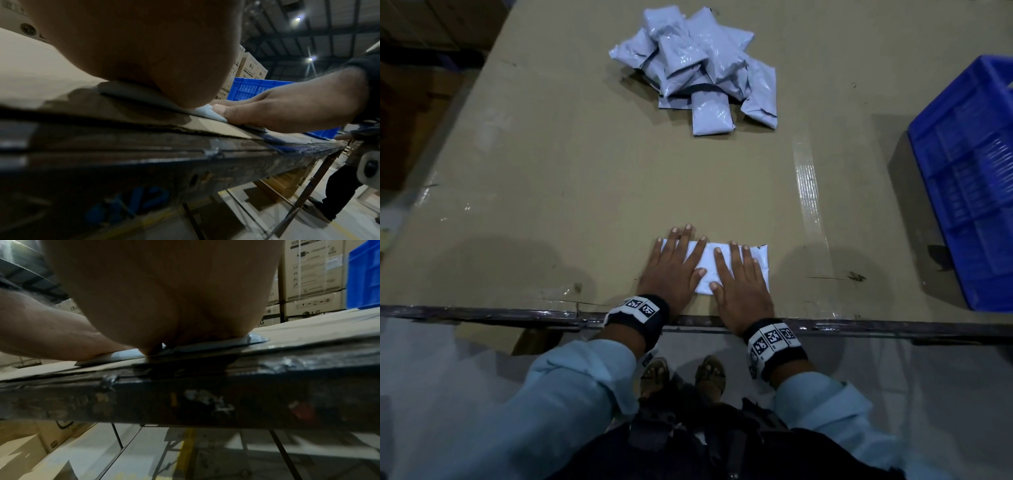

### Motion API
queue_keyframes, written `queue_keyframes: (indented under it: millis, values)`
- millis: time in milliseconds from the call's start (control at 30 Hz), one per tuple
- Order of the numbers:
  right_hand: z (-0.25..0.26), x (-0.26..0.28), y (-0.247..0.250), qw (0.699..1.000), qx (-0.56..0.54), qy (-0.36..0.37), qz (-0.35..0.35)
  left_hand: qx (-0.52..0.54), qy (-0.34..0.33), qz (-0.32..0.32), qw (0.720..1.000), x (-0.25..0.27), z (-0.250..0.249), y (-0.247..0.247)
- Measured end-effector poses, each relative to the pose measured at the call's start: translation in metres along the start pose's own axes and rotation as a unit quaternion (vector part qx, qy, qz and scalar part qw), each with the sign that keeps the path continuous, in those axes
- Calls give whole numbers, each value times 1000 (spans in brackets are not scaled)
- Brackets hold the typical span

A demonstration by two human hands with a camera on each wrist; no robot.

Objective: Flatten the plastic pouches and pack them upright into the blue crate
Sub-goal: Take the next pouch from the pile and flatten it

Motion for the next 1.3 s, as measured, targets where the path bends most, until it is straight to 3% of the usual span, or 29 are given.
queue_keyframes:
  millis: [900, 1100, 1300]
  values:
    - [-9, -4, -4, 999, -32, -8, -10, 11, 1, 14, 1000, -3, 9, -2]
    - [-34, 2, 5, 996, -27, -89, -19, -3, 39, 16, 999, 1, 20, 3]
    - [-26, -2, 10, 993, 3, -118, -1, -45, 67, 1, 997, 2, 16, 11]
Point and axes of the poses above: each hand's wrist, its own x-axis away from the middle knuckle, its own y-axis out of the back of the hand, z = x × y, the point moved 5 cm from there along -x, towards the middle knuckle, and after that the axes turned 6 degrees about -x, right-handed, at the moved point
